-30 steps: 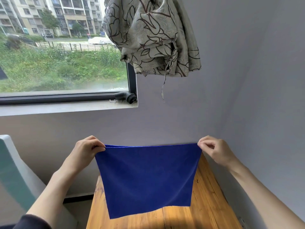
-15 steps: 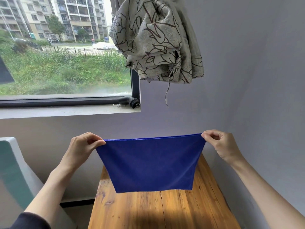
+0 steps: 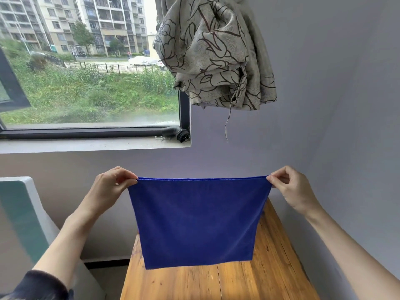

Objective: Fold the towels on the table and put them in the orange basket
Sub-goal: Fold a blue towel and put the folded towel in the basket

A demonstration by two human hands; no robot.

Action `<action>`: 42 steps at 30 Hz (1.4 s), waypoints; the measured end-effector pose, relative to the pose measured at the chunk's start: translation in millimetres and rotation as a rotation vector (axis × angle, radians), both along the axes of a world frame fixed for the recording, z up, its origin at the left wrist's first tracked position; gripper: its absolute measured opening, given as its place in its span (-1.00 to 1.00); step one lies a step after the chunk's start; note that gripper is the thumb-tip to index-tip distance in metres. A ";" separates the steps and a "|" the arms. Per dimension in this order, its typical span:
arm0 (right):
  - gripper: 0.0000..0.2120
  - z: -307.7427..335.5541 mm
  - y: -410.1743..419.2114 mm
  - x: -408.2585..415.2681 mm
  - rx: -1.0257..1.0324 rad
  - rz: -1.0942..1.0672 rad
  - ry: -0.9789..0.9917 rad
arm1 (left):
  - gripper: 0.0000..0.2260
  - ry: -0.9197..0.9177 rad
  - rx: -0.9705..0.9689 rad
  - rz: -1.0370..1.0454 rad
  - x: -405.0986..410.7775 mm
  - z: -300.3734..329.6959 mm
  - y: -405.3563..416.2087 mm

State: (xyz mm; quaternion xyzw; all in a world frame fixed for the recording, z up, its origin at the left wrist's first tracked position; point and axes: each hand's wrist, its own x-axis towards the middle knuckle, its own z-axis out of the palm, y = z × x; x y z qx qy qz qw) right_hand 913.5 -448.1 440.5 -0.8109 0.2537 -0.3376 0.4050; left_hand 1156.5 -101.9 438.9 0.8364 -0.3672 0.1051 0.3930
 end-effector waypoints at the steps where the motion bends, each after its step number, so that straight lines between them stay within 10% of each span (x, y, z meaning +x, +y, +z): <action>1: -0.90 -2.0 0.5 0.6 -0.024 0.006 0.020 | -0.75 0.006 0.018 0.013 0.1 -0.8 0.2; 12: -0.78 -18.8 -20.7 56.4 -0.328 -0.008 0.322 | -0.94 0.106 0.245 0.138 24.7 -20.9 -34.7; 20: -0.81 -11.6 -8.2 51.1 -0.211 -0.168 0.054 | -0.92 -0.042 0.032 0.186 5.9 -19.9 -41.0; 37: -0.85 -247.1 55.3 -115.1 0.307 0.117 0.947 | -0.94 0.749 0.902 -0.155 -136.9 -252.7 45.1; 42: -0.86 -259.3 53.4 -126.5 0.486 0.147 1.008 | -0.92 0.908 0.859 -0.151 -147.4 -264.0 49.8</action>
